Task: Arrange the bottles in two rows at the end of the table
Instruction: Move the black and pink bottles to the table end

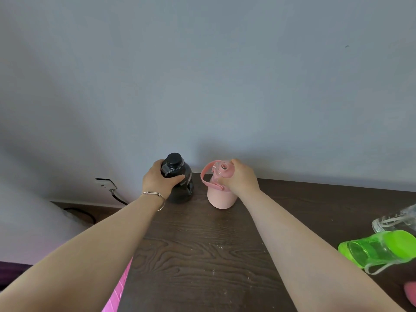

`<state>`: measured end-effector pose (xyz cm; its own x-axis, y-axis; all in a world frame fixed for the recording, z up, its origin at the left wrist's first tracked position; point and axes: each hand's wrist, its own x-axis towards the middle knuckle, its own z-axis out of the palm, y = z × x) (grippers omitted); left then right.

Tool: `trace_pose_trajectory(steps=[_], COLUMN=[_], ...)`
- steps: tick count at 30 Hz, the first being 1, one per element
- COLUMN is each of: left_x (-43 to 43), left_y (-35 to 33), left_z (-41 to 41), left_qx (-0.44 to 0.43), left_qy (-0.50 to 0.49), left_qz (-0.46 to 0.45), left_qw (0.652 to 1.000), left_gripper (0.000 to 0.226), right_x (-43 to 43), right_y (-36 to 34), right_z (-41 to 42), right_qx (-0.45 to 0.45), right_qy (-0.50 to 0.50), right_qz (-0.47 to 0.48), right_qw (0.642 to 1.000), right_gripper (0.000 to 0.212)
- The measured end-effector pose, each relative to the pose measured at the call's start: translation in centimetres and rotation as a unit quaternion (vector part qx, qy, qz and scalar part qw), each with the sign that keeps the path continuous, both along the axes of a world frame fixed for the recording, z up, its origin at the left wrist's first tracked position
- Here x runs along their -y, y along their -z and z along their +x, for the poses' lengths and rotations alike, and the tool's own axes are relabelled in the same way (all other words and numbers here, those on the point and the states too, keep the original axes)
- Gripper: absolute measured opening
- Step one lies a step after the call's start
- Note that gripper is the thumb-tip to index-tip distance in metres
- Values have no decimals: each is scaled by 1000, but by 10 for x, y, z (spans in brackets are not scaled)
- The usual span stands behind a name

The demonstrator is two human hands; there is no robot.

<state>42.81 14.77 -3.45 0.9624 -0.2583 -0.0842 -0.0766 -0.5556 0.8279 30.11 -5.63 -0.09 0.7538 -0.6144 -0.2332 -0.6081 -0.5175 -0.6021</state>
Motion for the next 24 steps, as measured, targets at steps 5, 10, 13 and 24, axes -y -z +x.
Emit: trace_pose_trajectory(steps=[5,10,13,24], left_x=[1,1,1,-8], left_y=[-1,-2,-3,-18], left_z=[1,1,2,-13], left_qx=[4,7,-2,130], left_qy=[10,20,30,130], left_qz=[12,27,34,275], left_qw=[1000,999,999,944], left_gripper=[65,68,69,85], right_x=[-2,-3,-4,-20], right_y=[3,5,7,9], right_z=[4,6,5,-14], right_qx=[-8,-17,-13,-23], right_qy=[-3,-9,-13,-58], right_qz=[0,9,6,-174], right_qw=[1000,1000,1000,983], right_gripper=[60,71,73,73])
